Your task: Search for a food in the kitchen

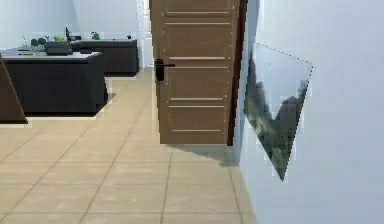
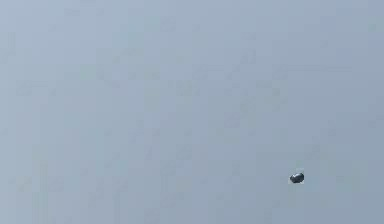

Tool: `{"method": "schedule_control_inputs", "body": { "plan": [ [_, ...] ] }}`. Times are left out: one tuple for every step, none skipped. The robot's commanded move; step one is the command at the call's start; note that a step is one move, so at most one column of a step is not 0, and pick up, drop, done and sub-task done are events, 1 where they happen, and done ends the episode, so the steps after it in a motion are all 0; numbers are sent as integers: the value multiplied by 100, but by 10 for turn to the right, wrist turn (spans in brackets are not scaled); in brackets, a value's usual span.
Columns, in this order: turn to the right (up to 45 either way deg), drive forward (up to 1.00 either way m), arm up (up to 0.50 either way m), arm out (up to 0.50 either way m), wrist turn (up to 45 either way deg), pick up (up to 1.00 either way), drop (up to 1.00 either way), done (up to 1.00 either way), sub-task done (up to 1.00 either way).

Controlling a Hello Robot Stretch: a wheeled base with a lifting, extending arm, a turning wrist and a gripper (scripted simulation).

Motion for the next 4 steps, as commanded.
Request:
{"method": "schedule_control_inputs", "body": {
  "plan": [
    [-210, 0, 0, 0, 0, 0, 0, 0, 0],
    [0, 100, 0, 0, 0, 0, 0, 0, 0],
    [-30, 0, 0, 0, 0, 0, 0, 0, 0],
    [0, 100, 0, 0, 0, 0, 0, 0, 0]
  ]
}}
